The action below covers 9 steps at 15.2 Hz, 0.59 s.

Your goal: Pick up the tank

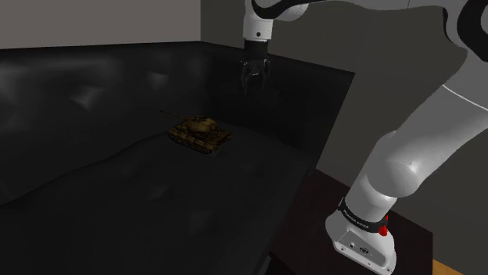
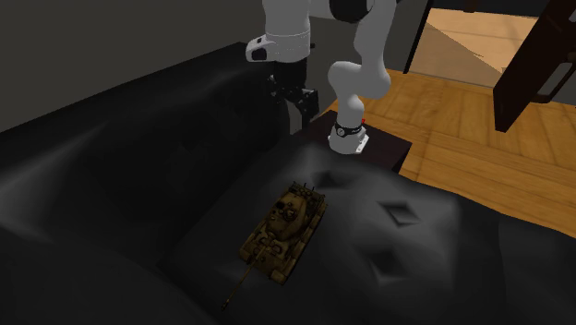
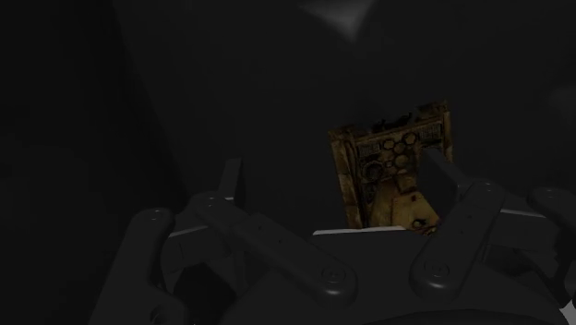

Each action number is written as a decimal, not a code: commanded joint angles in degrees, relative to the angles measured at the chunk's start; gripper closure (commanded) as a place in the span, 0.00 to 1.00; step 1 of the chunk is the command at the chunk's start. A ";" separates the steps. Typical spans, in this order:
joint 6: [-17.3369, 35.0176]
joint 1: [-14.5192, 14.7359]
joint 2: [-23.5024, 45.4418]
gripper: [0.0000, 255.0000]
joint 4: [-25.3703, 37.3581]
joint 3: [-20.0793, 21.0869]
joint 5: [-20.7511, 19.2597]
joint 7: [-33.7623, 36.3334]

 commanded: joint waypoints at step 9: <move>2.30 2.12 22.48 0.00 18.51 2.24 -1.34 -0.69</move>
